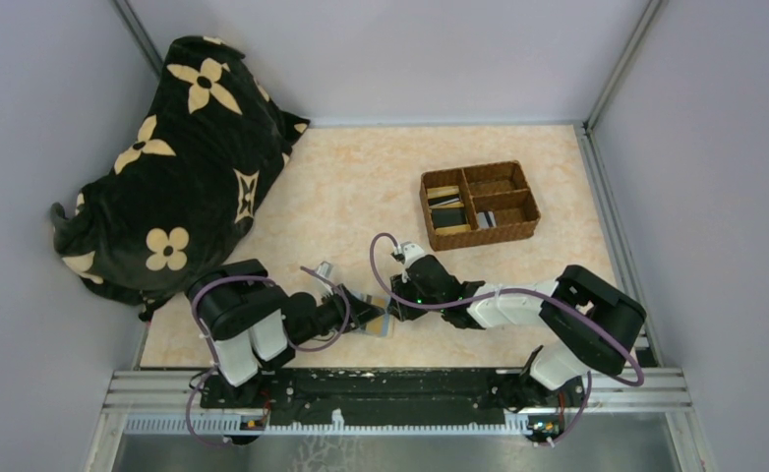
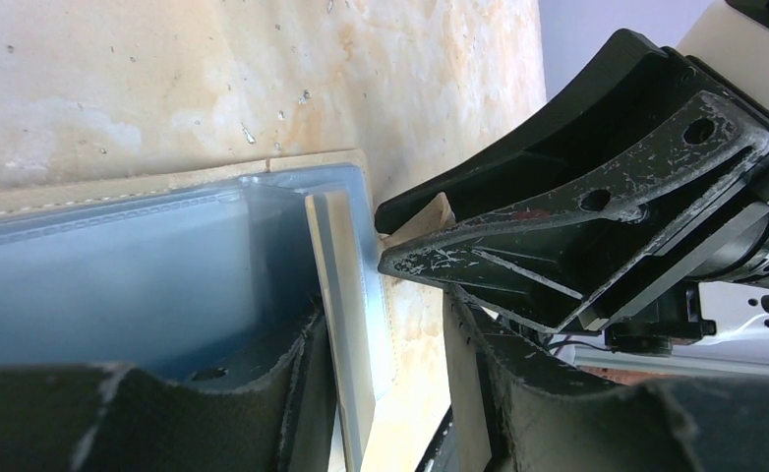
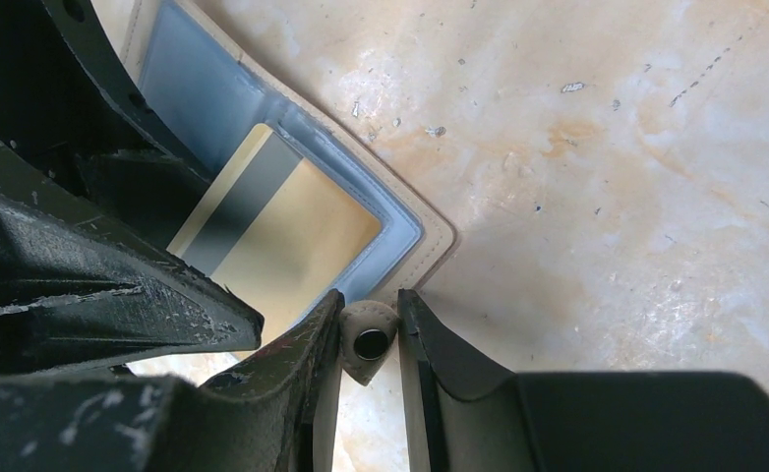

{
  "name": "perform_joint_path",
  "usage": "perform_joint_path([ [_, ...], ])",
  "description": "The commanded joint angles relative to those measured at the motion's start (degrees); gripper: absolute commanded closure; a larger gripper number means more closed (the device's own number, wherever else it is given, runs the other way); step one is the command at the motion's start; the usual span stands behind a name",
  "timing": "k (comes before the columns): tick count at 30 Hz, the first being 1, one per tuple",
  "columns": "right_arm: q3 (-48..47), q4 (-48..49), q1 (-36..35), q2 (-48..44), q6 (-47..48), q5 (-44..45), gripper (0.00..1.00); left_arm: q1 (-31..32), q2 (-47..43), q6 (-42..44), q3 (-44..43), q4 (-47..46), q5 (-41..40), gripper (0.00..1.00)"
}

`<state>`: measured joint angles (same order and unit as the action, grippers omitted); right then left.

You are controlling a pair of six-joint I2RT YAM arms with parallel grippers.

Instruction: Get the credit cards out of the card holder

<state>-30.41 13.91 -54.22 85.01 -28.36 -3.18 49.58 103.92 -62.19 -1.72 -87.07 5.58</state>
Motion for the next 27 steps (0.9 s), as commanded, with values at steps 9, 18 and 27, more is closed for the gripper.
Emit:
perform_joint_path([
  [9,1.6,-3.9,-0.5,2.4,-0.2,-0.3,0.73,-5.9,-4.4,1.9,8.9,-15.5,3.0,0.53],
  [18,1.5,-4.7,-0.5,2.4,-0.2,0.5,0.73,-7.4,-5.1,2.1,10.3,-15.5,3.6,0.54],
  [27,1.4,-5.4,0.1,1.7,0.1,0.7,0.74,-10.0,-7.1,2.6,13.7,-15.5,4.3,0.57],
])
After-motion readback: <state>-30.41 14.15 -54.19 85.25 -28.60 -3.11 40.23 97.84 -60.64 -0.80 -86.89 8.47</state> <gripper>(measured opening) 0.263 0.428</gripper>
